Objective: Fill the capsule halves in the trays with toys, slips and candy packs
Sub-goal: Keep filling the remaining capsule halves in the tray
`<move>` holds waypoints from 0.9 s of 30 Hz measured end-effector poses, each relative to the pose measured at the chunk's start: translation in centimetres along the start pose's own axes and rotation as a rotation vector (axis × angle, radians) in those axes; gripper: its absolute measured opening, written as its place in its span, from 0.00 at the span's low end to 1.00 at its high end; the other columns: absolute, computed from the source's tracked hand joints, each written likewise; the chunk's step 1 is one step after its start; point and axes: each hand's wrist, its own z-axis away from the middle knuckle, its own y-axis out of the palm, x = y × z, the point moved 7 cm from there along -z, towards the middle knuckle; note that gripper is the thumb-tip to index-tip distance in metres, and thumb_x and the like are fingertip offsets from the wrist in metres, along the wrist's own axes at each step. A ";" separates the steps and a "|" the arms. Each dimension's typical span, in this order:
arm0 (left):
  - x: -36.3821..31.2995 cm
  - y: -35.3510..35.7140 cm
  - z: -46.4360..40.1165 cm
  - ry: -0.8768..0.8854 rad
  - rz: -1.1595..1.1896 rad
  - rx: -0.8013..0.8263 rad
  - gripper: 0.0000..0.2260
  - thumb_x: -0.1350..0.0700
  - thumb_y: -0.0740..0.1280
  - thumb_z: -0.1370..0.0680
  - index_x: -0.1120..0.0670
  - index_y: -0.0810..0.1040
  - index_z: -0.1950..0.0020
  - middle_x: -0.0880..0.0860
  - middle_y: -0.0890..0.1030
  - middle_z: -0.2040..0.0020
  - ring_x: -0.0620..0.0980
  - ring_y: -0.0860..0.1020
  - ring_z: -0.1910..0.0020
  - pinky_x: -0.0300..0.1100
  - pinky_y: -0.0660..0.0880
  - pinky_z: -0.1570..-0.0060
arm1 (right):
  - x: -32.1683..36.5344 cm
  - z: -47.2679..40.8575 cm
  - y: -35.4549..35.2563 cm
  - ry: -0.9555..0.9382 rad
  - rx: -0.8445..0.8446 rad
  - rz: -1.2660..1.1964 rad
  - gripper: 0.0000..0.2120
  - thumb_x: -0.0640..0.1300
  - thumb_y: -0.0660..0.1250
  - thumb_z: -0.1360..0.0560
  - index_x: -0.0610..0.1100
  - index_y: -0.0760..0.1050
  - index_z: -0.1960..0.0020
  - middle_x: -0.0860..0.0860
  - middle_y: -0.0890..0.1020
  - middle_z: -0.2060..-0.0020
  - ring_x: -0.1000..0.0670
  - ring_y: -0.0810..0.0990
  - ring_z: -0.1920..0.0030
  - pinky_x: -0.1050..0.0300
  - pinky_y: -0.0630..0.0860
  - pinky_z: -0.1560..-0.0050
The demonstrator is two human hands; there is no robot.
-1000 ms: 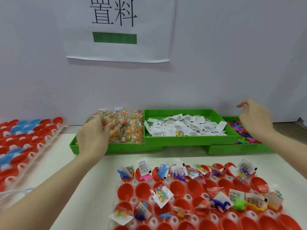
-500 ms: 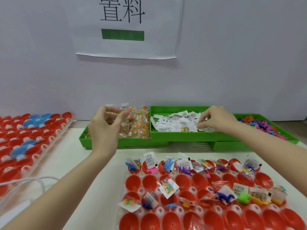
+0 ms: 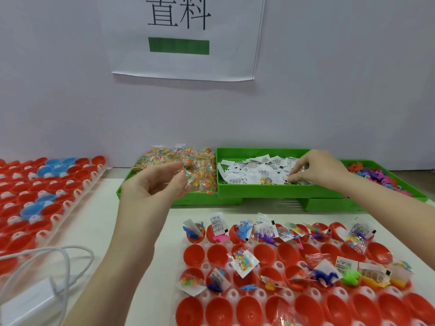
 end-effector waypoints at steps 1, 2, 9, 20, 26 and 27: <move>-0.3 0.0 0.0 0.008 -0.013 0.010 0.09 0.65 0.67 0.27 0.50 0.79 0.56 0.49 0.82 0.61 0.39 0.81 0.67 0.26 0.74 0.64 | -0.1 0.1 -0.1 -0.003 -0.004 -0.008 0.07 0.49 0.73 0.32 0.46 0.82 0.60 0.57 0.74 0.72 0.58 0.69 0.73 0.61 0.62 0.71; -0.5 -0.1 -0.1 0.019 -0.019 0.011 0.09 0.65 0.68 0.27 0.50 0.79 0.56 0.48 0.83 0.64 0.39 0.81 0.68 0.26 0.74 0.64 | -0.1 0.1 -0.1 -0.008 -0.014 -0.012 0.07 0.49 0.72 0.31 0.45 0.82 0.59 0.57 0.73 0.71 0.59 0.67 0.72 0.61 0.61 0.71; -1.0 -0.7 -0.2 0.007 -0.021 0.006 0.10 0.65 0.68 0.27 0.49 0.79 0.57 0.44 0.82 0.68 0.40 0.81 0.67 0.27 0.75 0.63 | -0.1 0.6 -1.4 -0.013 -0.225 0.111 0.11 0.48 0.57 0.21 0.42 0.74 0.49 0.47 0.81 0.63 0.50 0.74 0.68 0.60 0.65 0.69; -1.4 2.3 1.4 -0.018 -0.099 0.164 0.10 0.65 0.67 0.26 0.51 0.80 0.53 0.48 0.82 0.59 0.39 0.81 0.65 0.26 0.73 0.64 | 1.9 3.2 -4.3 0.135 -0.383 -0.739 0.10 0.43 0.59 0.22 0.43 0.72 0.60 0.50 0.67 0.71 0.51 0.64 0.67 0.58 0.61 0.66; -2.6 5.6 3.7 -0.086 -0.115 0.375 0.07 0.59 0.63 0.23 0.50 0.79 0.56 0.46 0.81 0.60 0.37 0.81 0.66 0.26 0.74 0.64 | 10.2 11.4 -5.4 -0.171 -0.048 -1.043 0.11 0.46 0.64 0.31 0.48 0.72 0.72 0.57 0.64 0.82 0.59 0.60 0.79 0.72 0.63 0.75; -2.9 6.1 4.3 -0.121 -0.074 0.423 0.07 0.55 0.62 0.23 0.51 0.80 0.57 0.46 0.82 0.60 0.38 0.81 0.66 0.28 0.76 0.62 | 11.4 12.9 -5.5 -0.216 -0.005 -1.030 0.11 0.50 0.64 0.33 0.49 0.74 0.73 0.56 0.65 0.82 0.59 0.60 0.79 0.72 0.63 0.74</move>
